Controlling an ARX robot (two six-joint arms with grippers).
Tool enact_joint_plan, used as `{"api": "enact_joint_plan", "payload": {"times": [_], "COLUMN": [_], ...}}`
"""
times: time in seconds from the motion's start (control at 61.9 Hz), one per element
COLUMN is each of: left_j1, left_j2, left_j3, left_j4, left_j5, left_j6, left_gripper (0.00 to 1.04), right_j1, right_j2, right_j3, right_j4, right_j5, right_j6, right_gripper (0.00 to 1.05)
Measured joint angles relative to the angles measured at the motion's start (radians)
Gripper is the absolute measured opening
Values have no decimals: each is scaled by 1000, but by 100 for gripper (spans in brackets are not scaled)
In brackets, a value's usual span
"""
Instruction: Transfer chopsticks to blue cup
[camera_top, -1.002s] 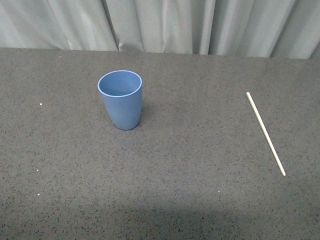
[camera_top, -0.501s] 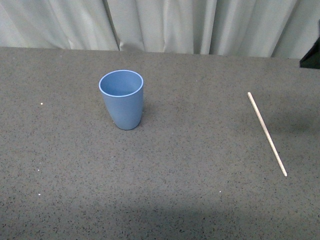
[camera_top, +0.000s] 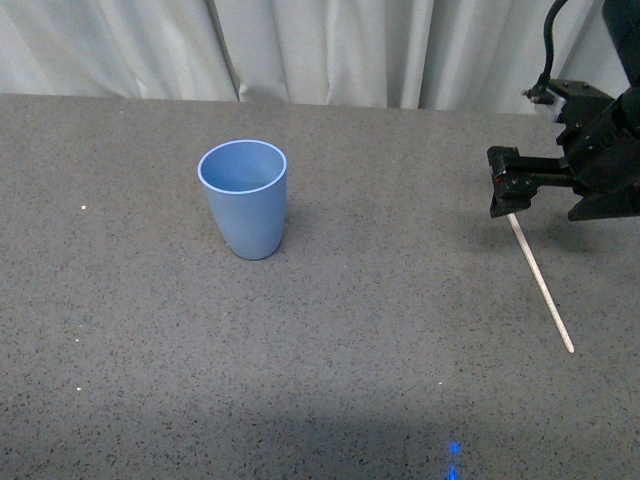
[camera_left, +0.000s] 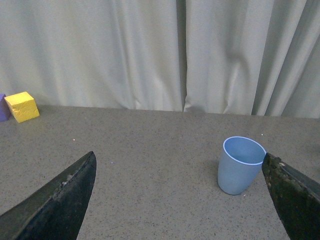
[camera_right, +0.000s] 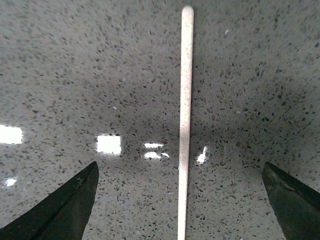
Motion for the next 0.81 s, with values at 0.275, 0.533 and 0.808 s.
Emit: {"api": "enact_joint_plan", "payload": {"times": [0.275,0.533,0.808], "left_j1": [0,0,0], "left_j2": [0,0,0], "left_j3": [0,0,0], "left_j4": [0,0,0], "left_j5": [0,0,0], "left_j6": [0,0,0], "left_gripper": [98,98,98], "right_j1": [-1,1,-1], "right_j2": [108,135,145], "right_j3": [76,114,129], "right_j4": [-59,-68,-82], "right_j5": [13,30,53], "right_j6": [19,24,10], "right_gripper": [95,58,12]}}
